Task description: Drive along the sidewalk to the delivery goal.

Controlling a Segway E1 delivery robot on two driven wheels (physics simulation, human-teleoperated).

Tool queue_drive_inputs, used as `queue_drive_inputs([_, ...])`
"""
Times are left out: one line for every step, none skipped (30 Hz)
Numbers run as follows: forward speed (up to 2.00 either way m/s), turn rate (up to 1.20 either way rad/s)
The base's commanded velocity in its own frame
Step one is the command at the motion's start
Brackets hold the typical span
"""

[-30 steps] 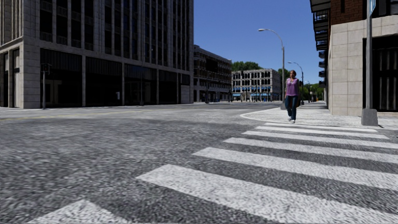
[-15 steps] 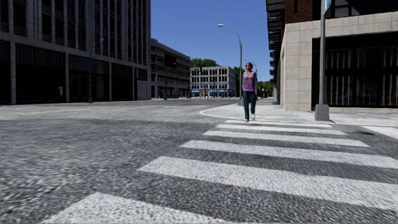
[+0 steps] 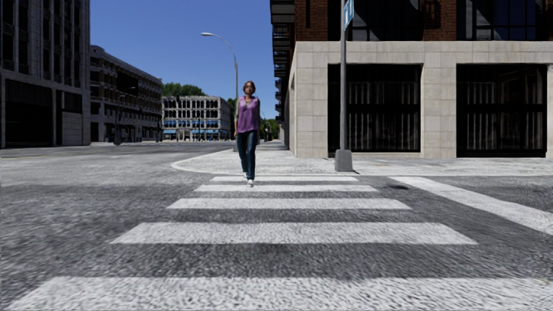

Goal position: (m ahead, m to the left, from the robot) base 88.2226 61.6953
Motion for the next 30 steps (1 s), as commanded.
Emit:
queue_drive_inputs([1.43, -0.81])
queue_drive_inputs([1.43, -0.77])
queue_drive_inputs([1.43, -0.65])
queue_drive_inputs([1.43, -0.61])
queue_drive_inputs([1.43, -0.61])
queue_drive_inputs([1.43, -0.6])
queue_drive_inputs([1.43, -0.6])
queue_drive_inputs([1.43, -0.6])
queue_drive_inputs([1.43, -0.6])
queue_drive_inputs([1.43, -0.6])
queue_drive_inputs([1.43, -0.6])
queue_drive_inputs([1.43, -0.6])
queue_drive_inputs([1.43, -0.6])
queue_drive_inputs([1.43, -0.6])
queue_drive_inputs([1.43, -0.59])
queue_drive_inputs([1.43, -0.59])
queue_drive_inputs([1.43, -0.02])
queue_drive_inputs([1.43, 0.0])
queue_drive_inputs([1.43, 0.0])
queue_drive_inputs([1.43, 0.0])
queue_drive_inputs([1.43, 0.0])
queue_drive_inputs([1.43, 0.0])
queue_drive_inputs([1.43, 0.0])
queue_drive_inputs([1.45, 0.0])
queue_drive_inputs([1.47, 0.17])
queue_drive_inputs([1.49, 0.32])
queue_drive_inputs([1.49, 0.32])
queue_drive_inputs([1.49, 0.41])
queue_drive_inputs([1.49, 0.45])
queue_drive_inputs([1.49, 0.47])
